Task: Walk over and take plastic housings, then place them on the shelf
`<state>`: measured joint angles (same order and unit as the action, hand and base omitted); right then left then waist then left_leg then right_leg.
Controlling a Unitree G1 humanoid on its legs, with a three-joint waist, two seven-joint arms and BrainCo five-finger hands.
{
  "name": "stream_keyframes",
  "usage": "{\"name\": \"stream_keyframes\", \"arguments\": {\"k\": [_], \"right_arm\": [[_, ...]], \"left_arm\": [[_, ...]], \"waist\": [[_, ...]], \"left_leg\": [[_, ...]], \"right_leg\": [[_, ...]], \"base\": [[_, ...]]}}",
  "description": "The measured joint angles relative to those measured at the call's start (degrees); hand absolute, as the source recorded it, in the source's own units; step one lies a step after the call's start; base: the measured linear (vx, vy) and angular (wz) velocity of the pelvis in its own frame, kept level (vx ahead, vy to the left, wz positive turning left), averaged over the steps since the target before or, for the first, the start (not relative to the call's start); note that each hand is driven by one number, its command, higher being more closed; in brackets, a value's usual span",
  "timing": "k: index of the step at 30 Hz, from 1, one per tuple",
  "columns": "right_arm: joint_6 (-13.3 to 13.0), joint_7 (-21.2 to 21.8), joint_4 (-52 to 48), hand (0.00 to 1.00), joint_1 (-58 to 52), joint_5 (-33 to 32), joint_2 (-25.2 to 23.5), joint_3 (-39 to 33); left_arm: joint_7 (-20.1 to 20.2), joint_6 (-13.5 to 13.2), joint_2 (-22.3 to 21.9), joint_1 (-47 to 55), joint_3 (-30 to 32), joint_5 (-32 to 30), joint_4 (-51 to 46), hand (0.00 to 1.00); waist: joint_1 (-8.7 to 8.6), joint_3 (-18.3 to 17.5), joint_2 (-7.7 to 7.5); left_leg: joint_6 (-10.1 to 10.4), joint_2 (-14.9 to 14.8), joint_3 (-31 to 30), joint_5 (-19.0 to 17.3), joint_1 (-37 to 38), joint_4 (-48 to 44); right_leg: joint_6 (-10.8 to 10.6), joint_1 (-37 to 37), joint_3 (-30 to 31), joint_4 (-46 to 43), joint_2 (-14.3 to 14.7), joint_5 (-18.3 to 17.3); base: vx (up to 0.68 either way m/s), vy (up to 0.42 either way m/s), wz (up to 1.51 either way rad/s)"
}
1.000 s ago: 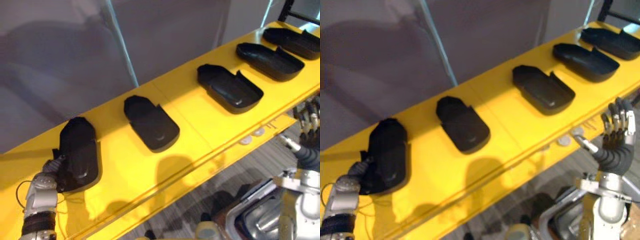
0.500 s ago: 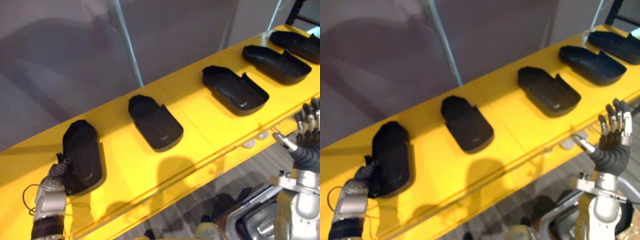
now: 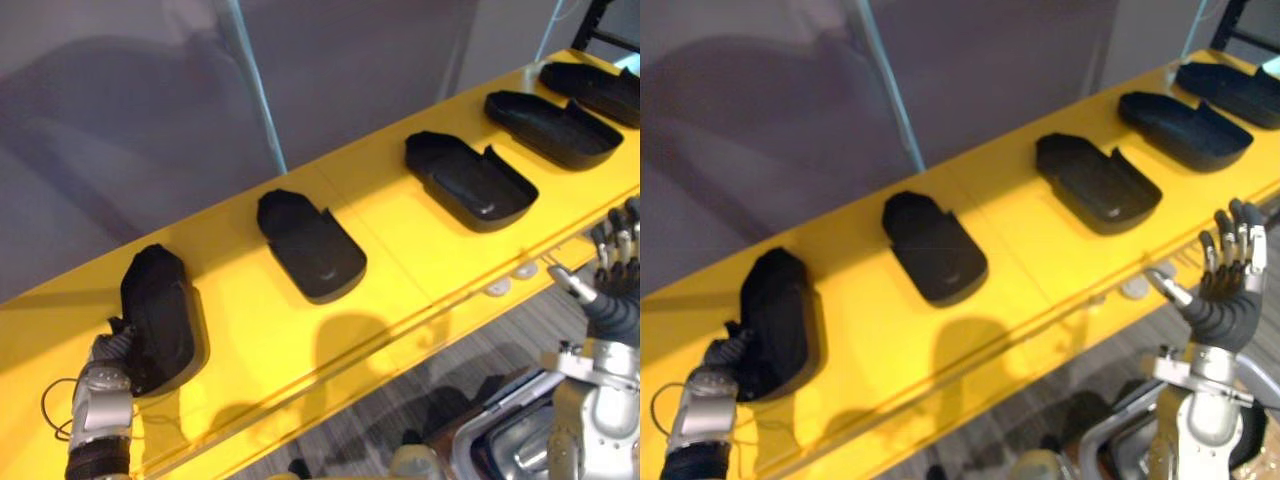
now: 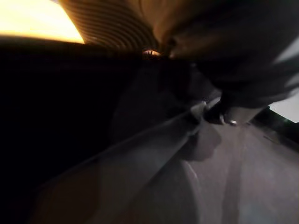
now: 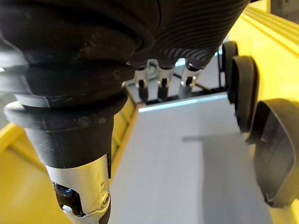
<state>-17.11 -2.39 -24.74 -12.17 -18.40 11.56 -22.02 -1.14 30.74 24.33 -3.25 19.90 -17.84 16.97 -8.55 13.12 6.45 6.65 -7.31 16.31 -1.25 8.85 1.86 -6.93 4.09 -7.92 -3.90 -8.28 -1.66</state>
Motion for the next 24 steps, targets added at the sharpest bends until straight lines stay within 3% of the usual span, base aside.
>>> {"name": "stream_keyframes", "arguments": {"k": [7,10,15,19,24], "right_arm": [[0.0,-0.1,0.0,0.0,0.0,0.0,0.0,0.0],[0.0,-0.1,0.0,0.0,0.0,0.1,0.0,0.0],[-0.1,-0.2,-0.1,0.0,0.1,0.1,-0.2,0.0],[-0.6,-0.3,-1.7,0.0,0.1,1.3,-1.5,0.2],[-1.7,-0.5,-2.0,0.0,0.3,3.3,-2.2,1.4]], "left_arm": [[-1.9,0.0,0.0,0.0,0.0,0.0,0.0,0.0],[-5.4,0.0,0.0,0.0,0.2,2.0,0.0,0.0],[-11.6,-1.0,-2.2,0.9,3.1,10.9,-3.2,0.0],[-15.3,-3.5,-6.0,3.0,4.8,15.8,-9.2,0.0],[-17.1,-9.9,-9.8,5.9,6.1,20.4,-18.9,0.0]], "waist": [[0.0,0.2,-0.26],[0.01,0.2,-0.5],[0.1,0.1,-0.98],[0.61,0.1,-1.51],[1.64,-0.2,-2.22]], "left_leg": [[0.0,0.0,0.0,0.0,0.0,0.0],[0.0,0.0,0.0,0.0,0.0,0.0],[0.0,0.0,-0.1,0.0,0.0,0.0],[0.0,0.1,-1.0,0.0,0.1,0.0],[0.0,0.2,-1.7,0.0,0.1,0.0]], "right_leg": [[0.0,0.0,0.0,0.0,0.0,0.0],[0.0,0.0,0.0,0.0,0.0,0.0],[-0.1,0.1,-0.1,0.0,0.0,0.1],[-0.1,1.2,-1.1,0.4,-0.2,0.1],[-0.1,2.0,-2.1,0.9,-0.3,0.1]], "base": [[0.0,0.0,0.0],[0.0,0.0,0.0],[0.0,0.0,0.0],[0.0,-0.001,0.11],[0.0,-0.002,0.1]]}}
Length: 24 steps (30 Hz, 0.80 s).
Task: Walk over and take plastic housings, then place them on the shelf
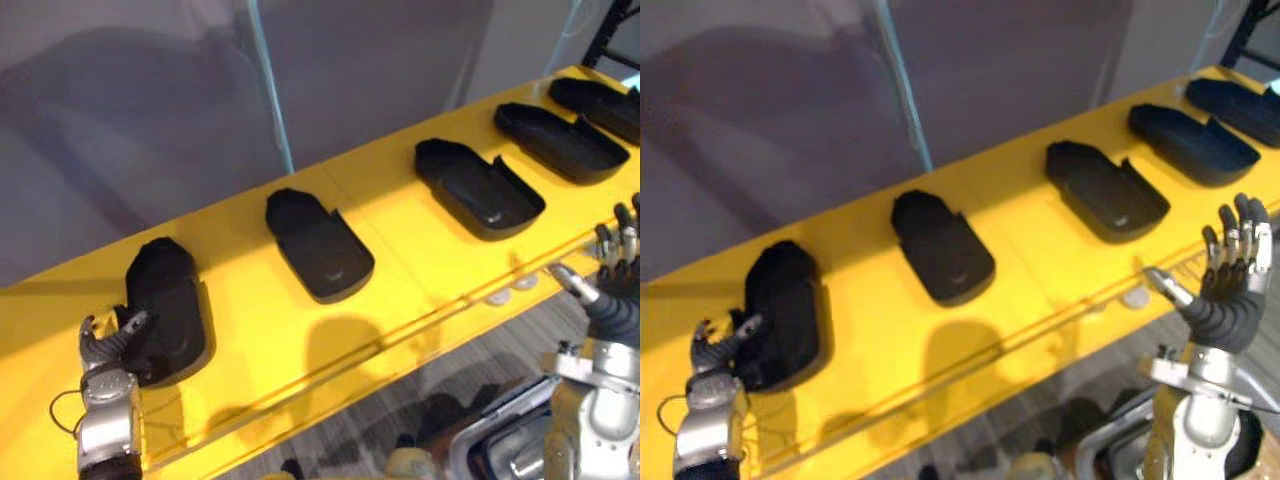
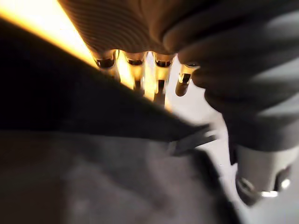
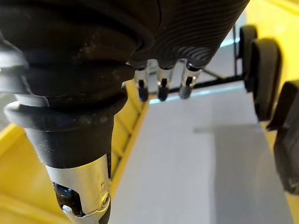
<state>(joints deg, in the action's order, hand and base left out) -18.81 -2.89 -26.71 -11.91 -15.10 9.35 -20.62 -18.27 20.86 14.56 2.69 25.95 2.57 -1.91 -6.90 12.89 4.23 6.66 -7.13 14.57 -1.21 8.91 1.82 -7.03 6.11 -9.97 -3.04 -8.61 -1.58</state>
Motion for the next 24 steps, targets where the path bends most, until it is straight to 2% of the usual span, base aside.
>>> {"name": "stream_keyframes", "arguments": {"k": [3,4,7,11,14,17,18,20,24], "right_arm": [[-0.5,-0.8,0.0,0.0,0.9,0.5,-0.2,0.3],[-1.1,-1.1,0.0,0.0,1.4,1.1,-0.3,0.5],[-1.4,-2.0,0.0,0.0,1.8,2.3,-0.4,1.2],[-3.4,-2.4,0.0,0.0,2.2,2.5,-0.9,1.2],[-4.8,-2.5,0.1,0.0,2.3,2.7,-1.0,1.3],[-6.3,-2.3,0.1,0.0,2.5,2.6,-1.0,1.7],[-6.4,-2.3,0.1,0.0,2.6,2.5,-1.1,1.7],[-7.5,-2.5,0.1,0.0,3.0,2.5,-1.9,1.7],[-8.3,-3.6,0.1,0.0,3.0,2.5,-3.7,1.6]], "left_arm": [[-0.8,-6.4,-2.1,1.7,0.8,4.4,-7.1,0.0],[-0.8,-9.5,-2.7,2.0,0.8,6.5,-10.0,0.0],[-0.7,-15.3,-4.0,1.9,0.7,8.4,-15.8,0.0],[-0.9,-20.7,-4.2,1.9,0.7,8.3,-18.6,0.0],[-2.8,-25.3,-4.4,1.9,0.7,7.5,-19.5,0.0],[-3.7,-33.6,-4.6,2.0,0.7,6.6,-22.4,0.0],[-3.7,-35.4,-4.9,2.1,0.7,6.1,-23.0,0.0],[-3.7,-40.9,-7.3,3.3,0.6,5.8,-26.5,0.0],[-3.6,-46.4,-11.8,7.7,0.1,4.8,-29.0,0.0]], "waist": [[0.16,-0.1,-0.16],[0.2,-0.1,-0.16],[0.3,-0.3,-0.17],[0.44,-1.0,0.12],[0.46,-1.6,0.07],[0.47,-2.7,-0.42],[0.48,-3.0,-0.49],[0.51,-3.5,-0.77],[0.51,-3.5,-0.83]], "left_leg": [[0.0,0.2,-0.4,0.0,0.0,0.0],[0.0,0.2,-0.5,0.0,0.0,0.0],[0.0,0.3,-1.0,0.0,0.1,0.0],[0.0,0.3,-1.4,0.0,0.0,0.0],[0.0,0.2,-1.4,0.1,0.0,0.1],[0.0,0.3,-1.4,0.2,0.1,0.4],[0.0,0.3,-1.4,0.3,0.1,0.6],[0.0,0.4,-1.4,0.3,0.1,0.7],[0.0,0.4,-1.8,0.4,0.1,0.8]], "right_leg": [[0.0,0.1,-0.5,0.0,-0.2,0.0],[0.0,0.1,-0.6,0.0,-0.3,0.0],[0.0,0.6,-1.1,0.2,-0.3,0.0],[0.0,1.2,-1.4,0.5,-0.3,0.0],[0.0,1.2,-1.4,0.5,-0.2,0.0],[0.0,1.1,-1.4,0.6,-0.2,0.0],[0.0,1.1,-1.4,0.6,-0.3,0.0],[0.0,1.1,-1.4,0.7,-0.3,0.0],[0.0,1.6,-2.1,1.0,-0.3,0.0]], "base": [[0.03,0.007,0.07],[0.02,0.006,0.05],[0.01,0.002,0.08],[0.0,-0.003,0.04],[0.0,0.0,0.0],[0.0,0.0,0.0],[0.0,0.0,0.0],[0.0,0.0,0.0],[0.0,-0.003,0.07]]}}
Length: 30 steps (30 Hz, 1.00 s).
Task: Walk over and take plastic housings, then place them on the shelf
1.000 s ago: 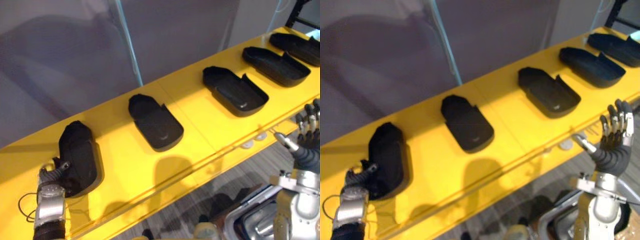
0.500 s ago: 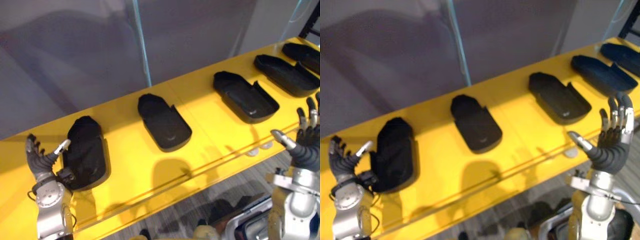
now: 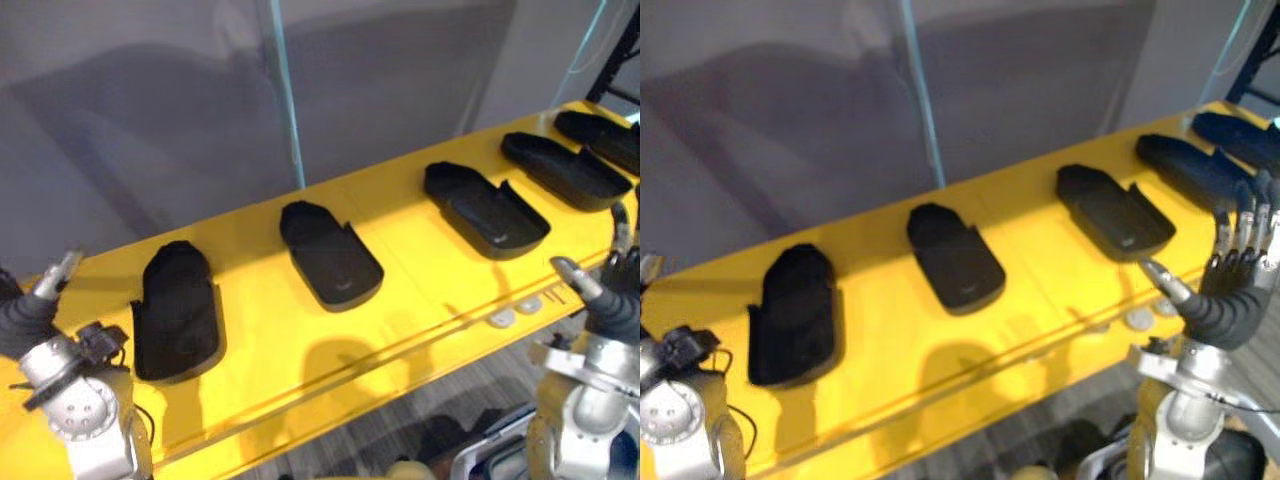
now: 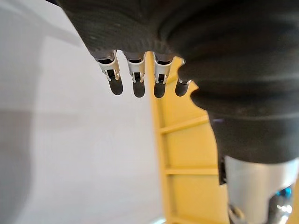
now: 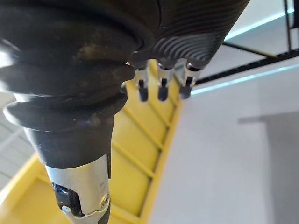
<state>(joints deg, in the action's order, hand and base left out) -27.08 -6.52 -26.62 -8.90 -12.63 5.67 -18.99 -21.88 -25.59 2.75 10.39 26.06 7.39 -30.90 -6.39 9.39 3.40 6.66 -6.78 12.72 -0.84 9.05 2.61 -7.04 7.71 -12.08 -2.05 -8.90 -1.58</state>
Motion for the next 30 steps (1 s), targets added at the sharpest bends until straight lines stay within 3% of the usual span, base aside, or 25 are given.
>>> {"name": "stream_keyframes", "arguments": {"k": [4,7,9,12,14,19,23,27,28,30], "right_arm": [[-0.2,0.1,0.1,0.0,-1.2,0.0,-1.1,0.1],[-0.1,-0.2,0.1,0.0,-1.1,0.6,-1.1,0.6],[0.2,-1.7,0.1,0.0,-1.3,3.2,-1.1,0.8],[1.7,-4.6,0.1,0.0,-2.4,6.9,-1.0,0.0],[2.5,-5.9,0.1,0.0,-3.7,7.8,-1.0,-2.0],[2.4,-10.4,-0.1,0.0,-11.5,7.7,-1.5,-13.2],[-1.8,-10.7,-0.2,0.0,-18.8,2.9,-5.4,-19.1],[-5.8,-8.0,-1.0,0.0,-19.8,1.1,-7.9,-18.9],[-6.1,-6.8,-1.5,0.0,-19.3,1.2,-7.7,-17.7],[-6.4,-5.1,-1.8,0.0,-16.9,1.2,-7.2,-14.6]], "left_arm": [[-4.3,-3.9,-1.0,1.8,-0.8,-11.8,-0.9,0.0],[-5.8,-7.5,-0.9,1.9,-2.5,-14.1,-2.7,0.0],[-5.1,-10.2,-0.8,1.4,-4.1,-13.0,-3.0,0.0],[-1.0,-13.2,-0.8,-0.2,-10.7,-5.5,-4.4,0.0],[-0.2,-13.3,-0.7,-1.6,-13.7,-5.0,-4.4,0.0],[0.8,-12.4,0.9,-3.7,-23.0,-2.9,-2.3,0.0],[0.7,-10.4,1.7,-7.0,-27.3,-2.3,0.9,0.0],[-0.8,-8.2,1.7,-10.0,-29.0,-3.3,2.4,0.0],[-1.6,-7.7,1.8,-10.4,-28.9,-3.2,2.4,0.0],[-3.3,-6.0,1.8,-10.3,-27.8,-3.5,2.4,0.0]], "waist": [[0.92,-0.8,-0.23],[1.12,-1.0,-0.65],[1.05,-1.1,-0.94],[0.73,-1.3,-1.53],[0.38,-1.3,-1.95],[-4.56,-1.7,-2.79],[-8.61,-1.7,-2.4],[-9.72,-1.8,-1.88],[-9.37,-1.6,-1.59],[-7.81,-1.6,-1.58]], "left_leg": [[0.1,0.1,-0.9,0.8,-0.1,1.2],[0.0,0.2,-1.2,1.1,-0.1,1.9],[0.0,0.2,-1.0,1.1,-0.2,1.9],[0.1,0.0,0.7,1.1,0.0,1.9],[0.2,-0.2,2.5,1.0,0.1,1.9],[1.1,-1.5,9.2,-0.9,2.0,1.6],[1.7,-2.1,13.3,-1.8,3.1,0.9],[1.8,-2.5,15.5,-2.9,3.8,-0.2],[1.7,-2.6,15.7,-4.0,3.3,-2.0],[-0.8,-2.7,11.5,-6.6,0.8,-8.4]], "right_leg": [[0.0,0.3,-1.1,0.5,0.1,0.0],[0.0,0.3,-1.5,0.7,0.0,0.0],[0.0,0.2,-1.4,0.8,0.0,0.0],[0.0,-1.2,0.5,0.7,0.3,0.4],[0.2,-2.1,2.1,0.7,0.6,0.7],[0.4,-4.2,8.1,0.4,2.4,1.0],[0.6,-5.9,12.3,-0.5,3.6,1.1],[0.6,-6.8,14.7,-1.1,4.3,1.1],[0.6,-7.5,15.8,-1.6,4.4,1.1],[0.5,-9.7,19.1,-3.0,4.5,1.2]], "base": [[0.0,-0.009,0.13],[0.0,-0.001,0.07],[0.01,0.005,-0.02],[0.04,0.021,-0.26],[0.02,0.018,-0.43],[0.01,0.009,-0.65],[0.03,0.0,-0.54],[0.0,-0.002,-0.38],[-0.01,0.001,-0.41],[-0.02,-0.001,-0.65]]}}
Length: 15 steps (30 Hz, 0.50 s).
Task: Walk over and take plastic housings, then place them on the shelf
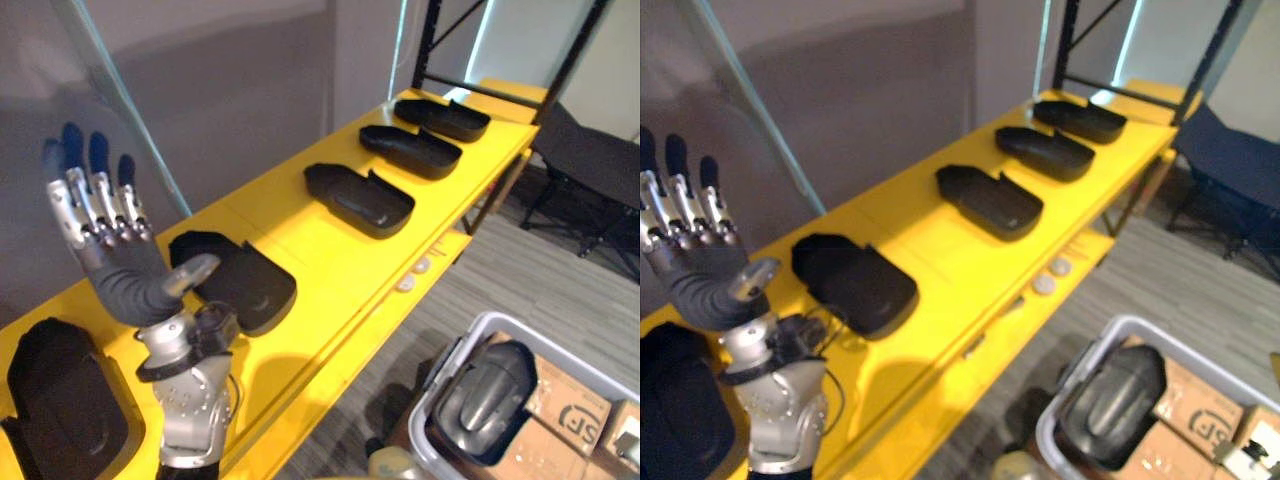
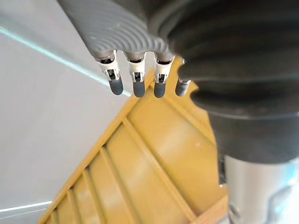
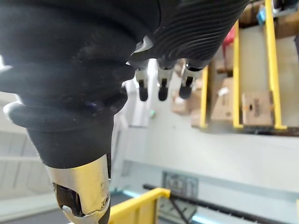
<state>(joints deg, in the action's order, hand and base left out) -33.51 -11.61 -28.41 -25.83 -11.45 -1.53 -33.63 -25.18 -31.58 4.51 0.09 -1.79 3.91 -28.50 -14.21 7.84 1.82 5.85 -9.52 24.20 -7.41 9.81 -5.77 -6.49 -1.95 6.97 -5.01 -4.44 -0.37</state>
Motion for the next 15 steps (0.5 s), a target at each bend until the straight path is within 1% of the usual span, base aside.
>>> {"name": "stream_keyframes", "arguments": {"k": [1,2,3,4,5,6,7,8,10,11,12,13,14,15], "right_arm": [[0.0,0.6,0.0,0.0,1.1,0.0,0.5,1.3],[0.1,1.5,0.0,0.0,3.9,0.0,3.1,4.6],[0.2,1.8,0.0,0.0,5.1,0.0,4.6,5.9],[0.3,2.3,0.0,0.0,7.4,-0.1,6.9,8.0],[0.6,2.6,0.0,0.0,8.4,-0.1,7.5,8.7],[1.2,2.7,0.1,0.0,9.9,-0.1,7.5,10.7],[1.2,2.7,0.1,0.0,10.0,-0.1,7.5,11.7],[1.2,2.7,0.0,0.0,10.6,-0.1,7.5,13.8],[1.2,2.5,0.0,0.0,12.2,-0.1,7.6,15.4],[1.2,1.8,-0.1,0.0,13.8,-0.1,7.7,16.6],[1.2,1.5,-0.1,0.0,14.6,-0.1,7.7,17.1],[1.2,1.4,-0.1,0.0,16.7,-0.3,7.9,18.1],[1.1,0.8,0.0,0.0,19.0,-0.2,8.5,19.1],[1.0,0.2,0.3,0.0,20.3,-0.1,8.8,19.8]], "left_arm": [[-0.8,0.5,0.0,0.1,0.7,-0.3,0.0,0.0],[-2.2,1.5,0.0,0.7,2.8,-0.5,-0.2,0.0],[-2.7,1.7,0.0,1.6,3.6,-0.6,-0.5,0.0],[-3.5,1.8,-0.2,3.8,4.8,-0.7,-1.4,0.0],[-3.5,1.7,-0.4,5.0,5.4,-1.3,-2.0,0.0],[-3.5,1.5,-0.4,7.4,6.2,-2.8,-3.0,0.0],[-3.5,1.5,-0.3,8.0,6.3,-2.8,-3.5,0.0],[-4.1,1.4,-0.3,8.8,6.9,-3.3,-4.2,0.0],[-5.2,0.9,-0.3,8.9,8.1,-4.9,-4.4,0.0],[-6.3,0.2,-0.3,8.9,8.4,-5.0,-4.6,0.0],[-6.9,-0.1,-0.3,8.8,8.4,-5.2,-4.6,0.0],[-8.4,-0.7,-0.3,8.3,8.5,-6.5,-4.6,0.0],[-9.7,-0.9,-0.4,7.1,8.4,-7.6,-4.7,0.0],[-10.3,-0.9,-0.4,6.2,8.4,-8.2,-4.7,0.0]], "waist": [[0.91,0.1,-0.01],[2.62,1.2,0.47],[3.25,1.4,1.32],[4.09,1.9,2.97],[4.19,2.2,3.51],[4.57,2.8,3.19],[4.79,3.0,2.79],[5.56,4.1,2.06],[5.75,5.9,0.85],[6.25,7.3,0.36],[6.38,8.0,0.25],[6.67,9.7,0.18],[6.97,11.3,0.75],[6.99,12.1,1.07]], "left_leg": [[-1.0,0.1,-2.6,-0.9,-1.0,-2.5],[-2.6,0.2,-9.5,-4.2,-3.3,-7.2],[-2.9,0.2,-12.1,-5.8,-3.8,-8.3],[-2.6,0.3,-15.9,-8.4,-3.9,-8.9],[-2.2,0.4,-16.4,-9.4,-3.9,-8.9],[-1.4,1.3,-16.2,-10.4,-4.5,-8.9],[-1.3,1.8,-16.0,-10.4,-4.7,-9.0],[-1.3,2.8,-15.7,-10.3,-5.6,-9.7],[-1.5,3.8,-15.8,-10.4,-7.1,-10.8],[-1.5,4.3,-15.9,-10.4,-8.6,-11.6],[-1.6,4.4,-15.9,-10.5,-9.4,-12.2],[-1.6,4.7,-16.2,-10.5,-10.8,-13.4],[-1.6,5.0,-17.4,-10.5,-12.4,-14.7],[-1.6,5.1,-17.7,-10.5,-13.1,-15.2]], "right_leg": [[0.0,-0.5,1.4,-0.2,0.0,0.2],[0.2,-1.4,4.3,-0.1,0.7,0.4],[0.2,-2.0,5.3,0.0,1.3,0.7],[-0.3,-2.8,7.1,0.1,2.2,1.3],[-0.6,-3.2,7.5,0.2,2.4,1.6],[-1.4,-4.2,8.6,0.2,1.7,2.2],[-1.7,-4.5,8.9,0.4,1.3,2.6],[-2.2,-5.0,9.0,0.9,0.1,3.7],[-2.3,-5.5,9.0,1.6,-1.0,4.3],[-1.8,-6.4,9.0,2.3,-1.6,4.9],[-1.6,-6.9,8.8,2.5,-1.8,5.2],[-2.4,-7.8,8.7,2.7,-2.3,6.1],[-2.9,-8.5,8.2,2.8,-2.6,6.7],[-3.2,-8.8,7.6,2.7,-2.8,7.0]], "base": [[-0.06,0.002,-0.96],[-0.08,0.021,-0.94],[-0.11,0.091,-1.13],[-0.09,0.116,-0.76],[-0.11,0.163,-0.66],[-0.11,0.157,-0.31],[-0.15,0.199,-0.26],[-0.11,0.133,-0.09],[-0.11,0.1,0.01],[-0.13,0.092,0.03],[-0.09,0.076,0.03],[-0.06,0.054,0.13],[-0.05,0.045,0.18],[-0.05,0.015,0.27]]}}
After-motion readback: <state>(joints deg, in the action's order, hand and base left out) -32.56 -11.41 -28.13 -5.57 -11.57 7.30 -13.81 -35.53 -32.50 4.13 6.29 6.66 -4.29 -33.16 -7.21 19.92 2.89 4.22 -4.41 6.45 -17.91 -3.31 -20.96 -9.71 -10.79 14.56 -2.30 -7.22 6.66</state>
